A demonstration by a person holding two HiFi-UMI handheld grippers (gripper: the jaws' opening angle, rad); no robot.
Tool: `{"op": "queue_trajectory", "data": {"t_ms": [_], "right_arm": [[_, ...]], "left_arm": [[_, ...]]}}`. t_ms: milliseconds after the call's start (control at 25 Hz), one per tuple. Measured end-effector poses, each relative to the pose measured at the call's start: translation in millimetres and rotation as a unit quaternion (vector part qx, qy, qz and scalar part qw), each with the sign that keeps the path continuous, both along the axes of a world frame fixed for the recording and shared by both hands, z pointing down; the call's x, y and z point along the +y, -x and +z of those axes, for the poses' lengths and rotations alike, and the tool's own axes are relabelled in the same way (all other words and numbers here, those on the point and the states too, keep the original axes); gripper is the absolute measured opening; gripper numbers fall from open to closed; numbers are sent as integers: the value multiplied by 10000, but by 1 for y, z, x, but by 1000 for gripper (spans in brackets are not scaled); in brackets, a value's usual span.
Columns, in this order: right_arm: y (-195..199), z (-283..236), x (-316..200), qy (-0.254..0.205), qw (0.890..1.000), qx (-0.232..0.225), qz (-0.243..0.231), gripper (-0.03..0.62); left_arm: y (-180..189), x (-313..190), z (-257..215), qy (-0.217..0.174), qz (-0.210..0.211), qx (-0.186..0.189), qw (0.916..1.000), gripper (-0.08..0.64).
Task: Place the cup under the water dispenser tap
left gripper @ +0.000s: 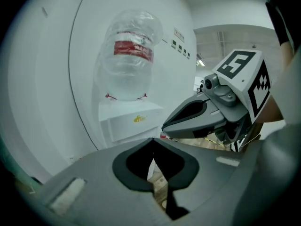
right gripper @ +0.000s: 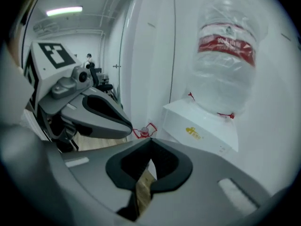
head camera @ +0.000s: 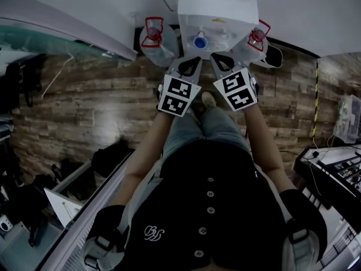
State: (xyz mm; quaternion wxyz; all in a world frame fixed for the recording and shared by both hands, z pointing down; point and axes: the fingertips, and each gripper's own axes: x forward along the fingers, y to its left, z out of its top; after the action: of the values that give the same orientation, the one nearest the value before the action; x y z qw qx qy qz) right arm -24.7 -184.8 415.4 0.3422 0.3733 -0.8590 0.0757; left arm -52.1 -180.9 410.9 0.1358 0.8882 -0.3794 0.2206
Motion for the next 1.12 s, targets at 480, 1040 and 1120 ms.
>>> {"op": "queue_trajectory", "data": {"t_ms": [480, 1040, 1120], "right_arm": [[-17, -47, 11, -174, 9964, -789, 269, 0], [-25, -84, 7, -584, 9928, -1033, 152, 0], [-25, -85, 7, -568, 9927, -1059, 118, 0]], "left_arm": [[-15, 10, -44, -169, 225, 200, 9994, 5], [-18, 5, -61, -333, 14, 95, 9994, 5], [-18, 4, -62, -329, -30, 107, 9994, 5]]}}
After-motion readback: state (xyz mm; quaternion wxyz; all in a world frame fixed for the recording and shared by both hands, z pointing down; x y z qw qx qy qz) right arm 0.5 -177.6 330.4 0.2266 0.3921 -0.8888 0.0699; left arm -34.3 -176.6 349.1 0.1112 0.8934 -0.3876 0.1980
